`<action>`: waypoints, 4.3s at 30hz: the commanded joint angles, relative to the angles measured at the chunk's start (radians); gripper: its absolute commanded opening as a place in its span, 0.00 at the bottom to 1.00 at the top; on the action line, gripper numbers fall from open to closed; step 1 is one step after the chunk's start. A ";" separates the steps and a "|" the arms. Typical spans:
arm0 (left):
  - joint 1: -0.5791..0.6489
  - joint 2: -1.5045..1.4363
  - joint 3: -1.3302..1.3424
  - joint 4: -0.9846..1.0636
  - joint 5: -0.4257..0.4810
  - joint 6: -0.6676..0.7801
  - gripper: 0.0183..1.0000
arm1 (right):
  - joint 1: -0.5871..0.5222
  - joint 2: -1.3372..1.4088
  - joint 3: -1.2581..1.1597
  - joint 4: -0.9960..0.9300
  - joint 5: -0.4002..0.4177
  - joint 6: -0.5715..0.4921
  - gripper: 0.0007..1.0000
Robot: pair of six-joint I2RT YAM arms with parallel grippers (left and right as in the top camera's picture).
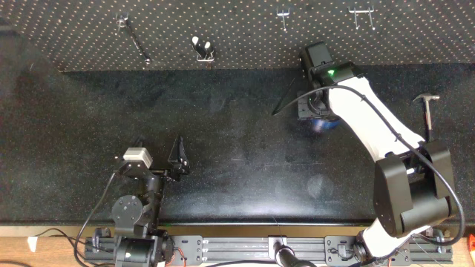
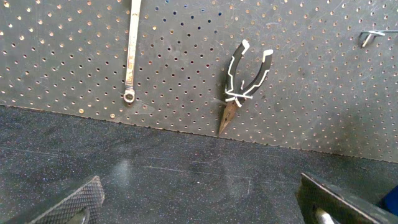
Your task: Place Tools Onto Pegboard
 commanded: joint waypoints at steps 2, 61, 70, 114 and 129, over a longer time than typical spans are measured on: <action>-0.003 -0.007 -0.002 -0.007 -0.011 -0.005 1.00 | 0.006 0.025 0.021 0.000 0.027 -0.033 0.23; -0.003 -0.007 -0.002 -0.007 -0.011 -0.005 1.00 | 0.280 -0.203 0.020 0.613 0.237 -0.305 0.30; -0.003 -0.007 -0.002 -0.007 -0.011 -0.005 1.00 | 0.165 -0.277 0.018 -0.155 0.166 -0.151 0.38; -0.003 -0.007 -0.002 -0.007 -0.011 -0.005 1.00 | -0.906 0.013 -0.103 0.050 -0.047 -0.846 0.08; -0.003 -0.007 -0.002 -0.007 -0.011 -0.005 1.00 | -0.405 -0.536 -0.103 0.197 -0.271 -0.405 0.07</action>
